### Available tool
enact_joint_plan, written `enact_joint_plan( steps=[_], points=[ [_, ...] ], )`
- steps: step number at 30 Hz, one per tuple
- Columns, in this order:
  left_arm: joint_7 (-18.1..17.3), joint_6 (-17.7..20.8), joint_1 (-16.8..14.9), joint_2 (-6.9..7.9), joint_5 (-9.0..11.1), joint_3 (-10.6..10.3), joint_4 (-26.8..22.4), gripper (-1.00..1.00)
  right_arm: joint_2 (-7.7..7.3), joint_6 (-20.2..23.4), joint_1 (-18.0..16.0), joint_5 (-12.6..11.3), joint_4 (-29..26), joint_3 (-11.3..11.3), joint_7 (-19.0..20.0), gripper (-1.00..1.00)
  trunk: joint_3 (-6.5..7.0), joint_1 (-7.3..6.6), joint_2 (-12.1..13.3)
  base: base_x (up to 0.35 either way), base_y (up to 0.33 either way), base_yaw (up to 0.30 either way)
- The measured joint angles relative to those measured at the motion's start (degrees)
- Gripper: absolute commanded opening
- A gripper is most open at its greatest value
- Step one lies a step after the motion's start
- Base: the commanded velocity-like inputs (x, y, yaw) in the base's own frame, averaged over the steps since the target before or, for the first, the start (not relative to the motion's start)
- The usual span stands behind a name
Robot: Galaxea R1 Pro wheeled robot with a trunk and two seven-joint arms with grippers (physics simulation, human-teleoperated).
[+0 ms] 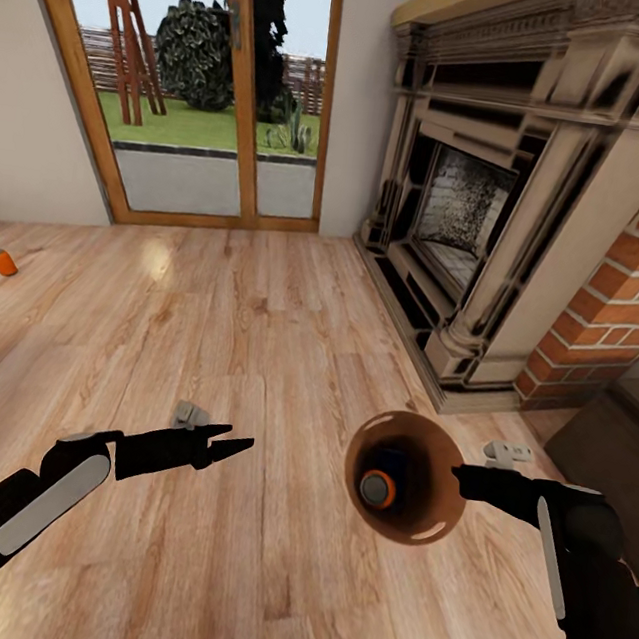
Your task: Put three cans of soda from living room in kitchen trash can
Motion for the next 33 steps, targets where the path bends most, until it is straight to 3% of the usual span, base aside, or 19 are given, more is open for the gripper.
enact_joint_plan(
  steps=[14,19,24,33],
  points=[
    [-0.1,0.0,0.0,-0.06,-0.1,0.0,0.0,1.00,0.00,-0.1,0.0,0.5,0.0,0.1,-0.1,-1.00,1.28,0.00,0.0,0.010,0.077,0.000],
    [0.0,0.0,0.0,-0.13,-0.1,0.0,0.0,1.00,0.00,0.2,0.0,-0.8,0.0,0.2,0.1,-1.00,1.74,0.00,0.0,0.063,0.164,0.000],
    [0.0,-0.1,0.0,-0.17,0.0,0.0,0.0,1.00,0.00,-0.1,0.0,0.3,0.0,0.1,-0.1,-1.00,2.20,0.00,0.0,0.010,0.021,0.000],
    [0.0,-0.1,0.0,-0.18,0.0,0.0,0.0,1.00,0.00,0.0,0.0,-0.1,0.0,0.0,0.6,-1.00,2.75,0.00,0.0,0.000,0.001,0.020]
  ],
)
